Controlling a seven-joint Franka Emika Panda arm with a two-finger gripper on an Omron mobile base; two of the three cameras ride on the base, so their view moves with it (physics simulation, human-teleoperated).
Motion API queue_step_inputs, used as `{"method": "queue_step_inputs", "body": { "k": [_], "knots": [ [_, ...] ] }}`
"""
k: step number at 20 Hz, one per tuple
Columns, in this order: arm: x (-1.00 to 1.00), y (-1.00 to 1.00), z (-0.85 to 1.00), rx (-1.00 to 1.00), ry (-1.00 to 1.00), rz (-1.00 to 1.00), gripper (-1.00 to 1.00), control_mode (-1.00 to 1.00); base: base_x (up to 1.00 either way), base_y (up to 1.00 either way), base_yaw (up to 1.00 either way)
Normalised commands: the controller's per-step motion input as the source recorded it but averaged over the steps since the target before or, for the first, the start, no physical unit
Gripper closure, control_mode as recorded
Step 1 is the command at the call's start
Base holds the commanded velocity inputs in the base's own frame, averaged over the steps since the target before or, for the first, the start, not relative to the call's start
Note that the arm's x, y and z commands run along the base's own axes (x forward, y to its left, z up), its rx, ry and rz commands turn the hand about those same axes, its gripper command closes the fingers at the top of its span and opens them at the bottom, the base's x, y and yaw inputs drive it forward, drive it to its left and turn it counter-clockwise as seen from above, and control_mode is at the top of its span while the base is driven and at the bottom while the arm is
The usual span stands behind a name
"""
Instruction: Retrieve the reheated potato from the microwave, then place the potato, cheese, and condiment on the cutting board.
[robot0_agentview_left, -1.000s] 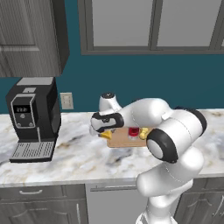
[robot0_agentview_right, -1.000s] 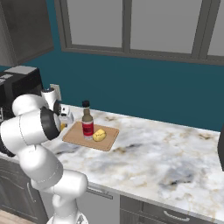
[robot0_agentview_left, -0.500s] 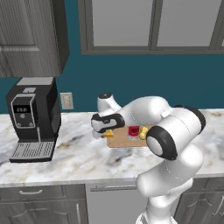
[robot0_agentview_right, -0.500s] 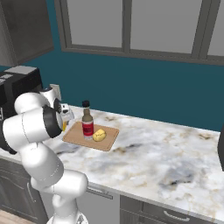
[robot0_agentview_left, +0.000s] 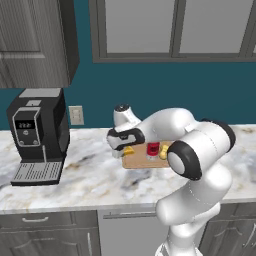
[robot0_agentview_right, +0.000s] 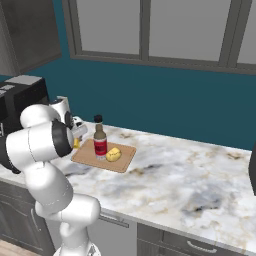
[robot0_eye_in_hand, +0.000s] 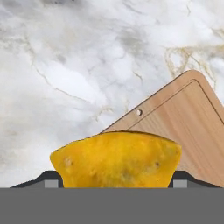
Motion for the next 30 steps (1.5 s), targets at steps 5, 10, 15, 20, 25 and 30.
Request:
{"method": "queue_step_inputs", "body": {
  "k": [5, 10, 15, 20, 25, 30],
  "knots": [
    [0.01, -0.13, -0.07, 0.0, 0.0, 0.16, 1.0, -1.0, 0.0, 0.0, 0.0],
    [0.05, -0.14, -0.12, -0.01, 0.0, 0.14, 1.0, -1.0, 0.0, 0.0, 0.0],
    [0.07, -0.09, -0.11, -0.02, 0.01, 0.06, 1.0, -1.0, 0.0, 0.0, 0.0],
    [0.18, -0.02, -0.1, 0.0, 0.0, 0.01, 1.0, -1.0, 0.0, 0.0, 0.0],
    [0.14, -0.12, -0.12, -0.01, 0.03, 0.01, 1.0, -1.0, 0.0, 0.0, 0.0],
    [0.16, -0.07, -0.13, -0.01, 0.04, 0.02, 1.0, -1.0, 0.0, 0.0, 0.0]
  ]
}}
